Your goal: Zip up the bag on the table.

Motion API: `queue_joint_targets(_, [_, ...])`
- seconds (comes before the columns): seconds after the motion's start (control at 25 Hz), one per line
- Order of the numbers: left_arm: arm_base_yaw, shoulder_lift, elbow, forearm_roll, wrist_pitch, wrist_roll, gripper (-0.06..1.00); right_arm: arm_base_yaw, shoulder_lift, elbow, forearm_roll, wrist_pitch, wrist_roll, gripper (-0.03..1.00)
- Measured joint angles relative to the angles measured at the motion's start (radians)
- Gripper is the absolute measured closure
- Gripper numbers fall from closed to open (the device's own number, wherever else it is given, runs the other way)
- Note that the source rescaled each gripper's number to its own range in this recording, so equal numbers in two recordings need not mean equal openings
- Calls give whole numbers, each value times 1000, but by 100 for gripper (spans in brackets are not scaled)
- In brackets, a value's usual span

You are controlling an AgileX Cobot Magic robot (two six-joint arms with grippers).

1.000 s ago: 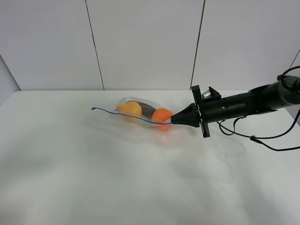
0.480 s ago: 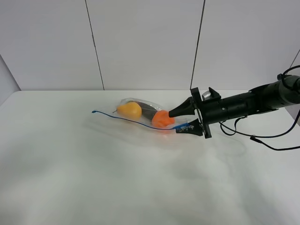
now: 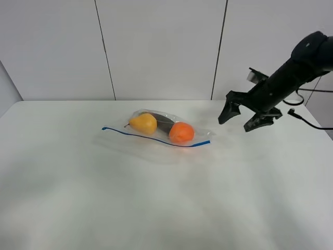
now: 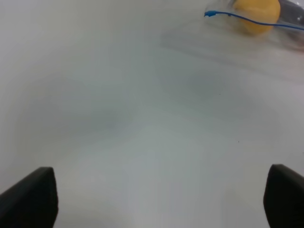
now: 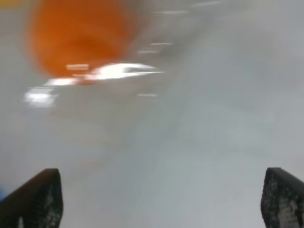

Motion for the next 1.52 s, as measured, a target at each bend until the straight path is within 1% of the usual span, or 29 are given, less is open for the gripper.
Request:
queue_joint_targets(0.04, [0, 0, 0, 0, 0, 0, -5, 0, 0, -25, -89, 12, 50, 7])
queue_joint_targets(0.08, [0, 0, 0, 0, 0, 0, -5, 0, 0, -41, -156, 22, 92, 7])
queue_joint_targets(0.16, [0, 0, 0, 0, 0, 0, -5, -1, 0, -61, -284, 47, 141, 6])
queue_joint_targets(0.24, [0, 0, 0, 0, 0, 0, -5, -6, 0, -65, -349, 73, 163, 2])
queue_joint_targets(0.28, [0, 0, 0, 0, 0, 0, -5, -11, 0, -65, -365, 88, 170, 0])
queue_joint_targets(0.36, [0, 0, 0, 0, 0, 0, -5, -15, 0, -66, -377, 111, 175, -2])
queue_joint_targets(0.52, [0, 0, 0, 0, 0, 0, -5, -15, 0, -66, -382, 185, 177, -2])
queue_joint_targets(0.64, [0, 0, 0, 0, 0, 0, -5, -15, -18, -43, -383, 196, 178, -2])
queue_joint_targets(0.72, [0, 0, 0, 0, 0, 0, -5, -15, -52, 3, -383, 196, 178, -2])
queue_joint_targets(0.84, [0, 0, 0, 0, 0, 0, -5, -15, -139, 103, -383, 196, 178, -2])
queue_joint_targets(1.0, [0, 0, 0, 0, 0, 0, -5, -15, -300, 289, -383, 197, 179, -2])
queue_joint_targets(1.24, [0, 0, 0, 0, 0, 0, -5, -15, -647, 590, -383, 200, 181, -2])
queue_joint_targets(1.36, [0, 0, 0, 0, 0, 0, -5, -15, -832, 716, -383, 147, 181, -2])
queue_joint_targets(1.52, [0, 0, 0, 0, 0, 0, -5, -15, -1099, 846, -383, 27, 181, -2])
